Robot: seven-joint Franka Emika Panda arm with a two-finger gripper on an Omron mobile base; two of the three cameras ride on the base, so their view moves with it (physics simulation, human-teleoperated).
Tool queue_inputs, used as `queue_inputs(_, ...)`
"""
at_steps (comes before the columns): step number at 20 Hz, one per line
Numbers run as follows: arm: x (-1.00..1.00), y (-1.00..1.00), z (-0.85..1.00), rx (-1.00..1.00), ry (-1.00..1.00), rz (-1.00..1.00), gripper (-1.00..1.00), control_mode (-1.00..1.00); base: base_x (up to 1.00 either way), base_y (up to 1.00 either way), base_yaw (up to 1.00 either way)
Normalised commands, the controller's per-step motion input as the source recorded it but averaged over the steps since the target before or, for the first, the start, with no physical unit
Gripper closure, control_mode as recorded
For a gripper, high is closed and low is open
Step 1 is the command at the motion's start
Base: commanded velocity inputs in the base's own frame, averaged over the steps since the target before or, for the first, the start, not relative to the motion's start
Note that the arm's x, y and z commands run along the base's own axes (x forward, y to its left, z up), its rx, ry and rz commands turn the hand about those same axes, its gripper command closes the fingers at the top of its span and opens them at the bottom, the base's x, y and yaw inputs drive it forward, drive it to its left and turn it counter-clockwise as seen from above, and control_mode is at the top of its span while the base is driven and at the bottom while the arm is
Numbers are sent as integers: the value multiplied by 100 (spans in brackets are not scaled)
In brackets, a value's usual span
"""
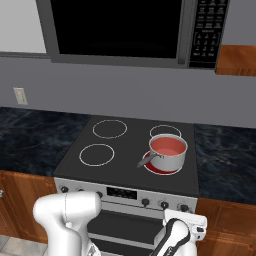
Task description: Wait until the marinara sauce is simmered to a deep red color and then turn off the stove.
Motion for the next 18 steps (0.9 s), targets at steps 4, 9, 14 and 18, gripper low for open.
queue_inputs(4, 0, 0, 0, 0, 0, 0, 100, -100, 0, 0, 0)
queue_inputs(9, 0, 0, 0, 0, 0, 0, 100, -100, 0, 0, 0)
queue_inputs(14, 0, 0, 0, 0, 0, 0, 100, -100, 0, 0, 0)
queue_inputs(18, 0, 0, 0, 1, 0, 0, 100, -100, 0, 0, 0)
